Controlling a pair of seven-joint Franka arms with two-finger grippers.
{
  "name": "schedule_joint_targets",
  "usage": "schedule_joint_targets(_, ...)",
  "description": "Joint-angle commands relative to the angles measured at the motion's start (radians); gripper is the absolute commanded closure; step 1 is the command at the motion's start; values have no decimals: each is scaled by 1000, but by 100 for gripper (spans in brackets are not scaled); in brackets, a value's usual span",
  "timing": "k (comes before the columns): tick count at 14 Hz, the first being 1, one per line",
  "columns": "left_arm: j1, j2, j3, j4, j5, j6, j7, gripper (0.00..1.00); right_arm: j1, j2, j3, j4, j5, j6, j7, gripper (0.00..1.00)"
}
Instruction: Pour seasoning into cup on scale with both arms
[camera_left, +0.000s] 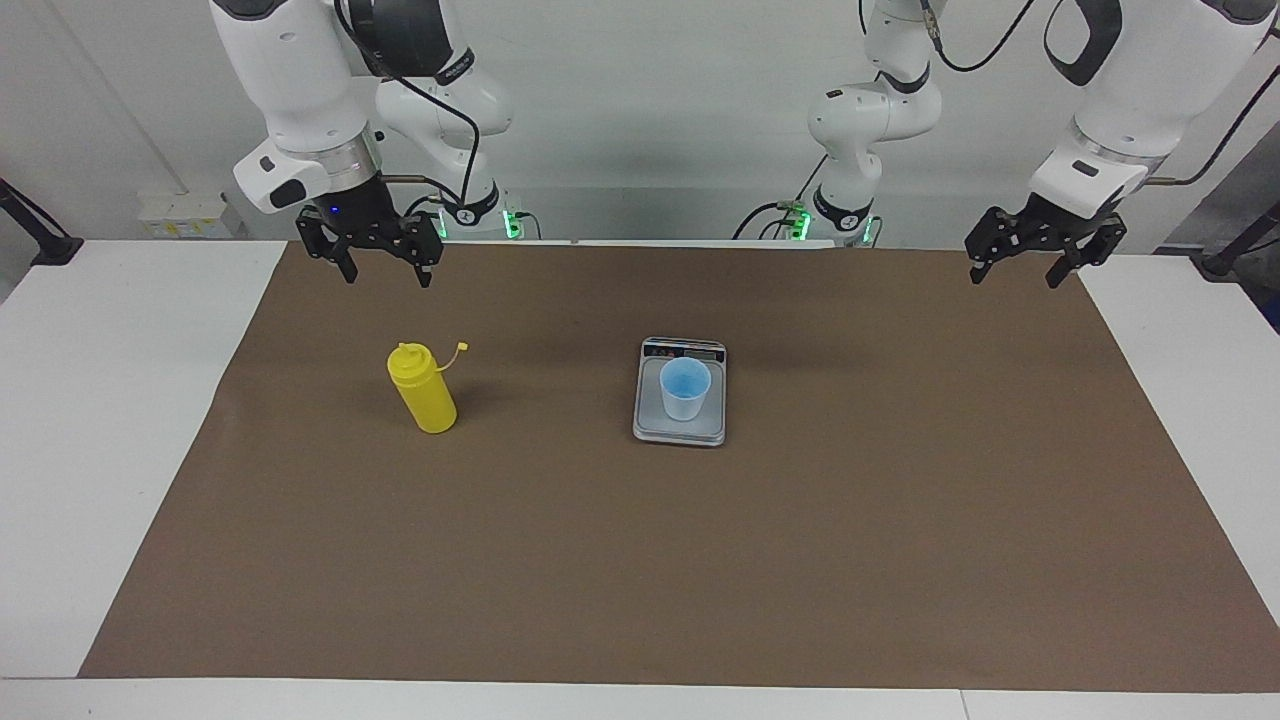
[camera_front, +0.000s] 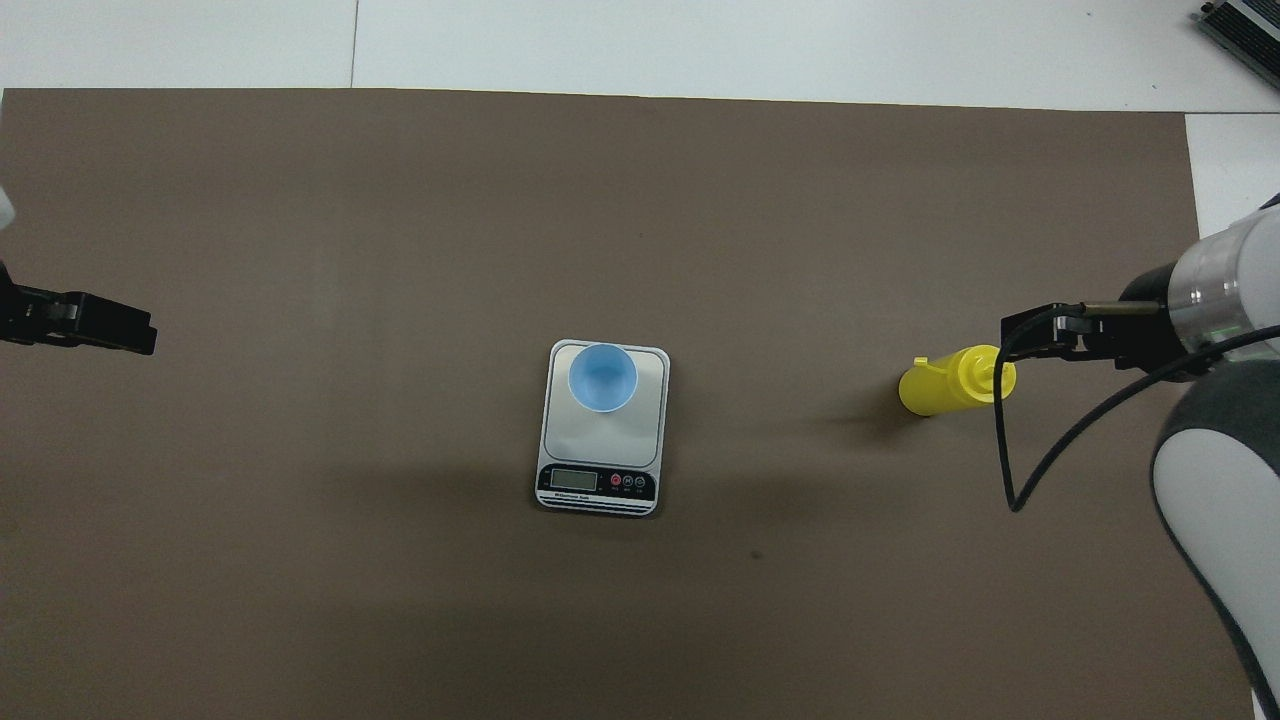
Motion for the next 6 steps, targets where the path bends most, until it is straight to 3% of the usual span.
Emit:
schedule_joint_targets(1,-6,-8,4,-5,-8,4,-9,0,-6,1,8,-1,-17,-21,-23,0)
schedule_joint_targets(6,-6,-8,4,-5,-8,4,-8,0,-6,-1,9,-4,-16,-24,-24,0)
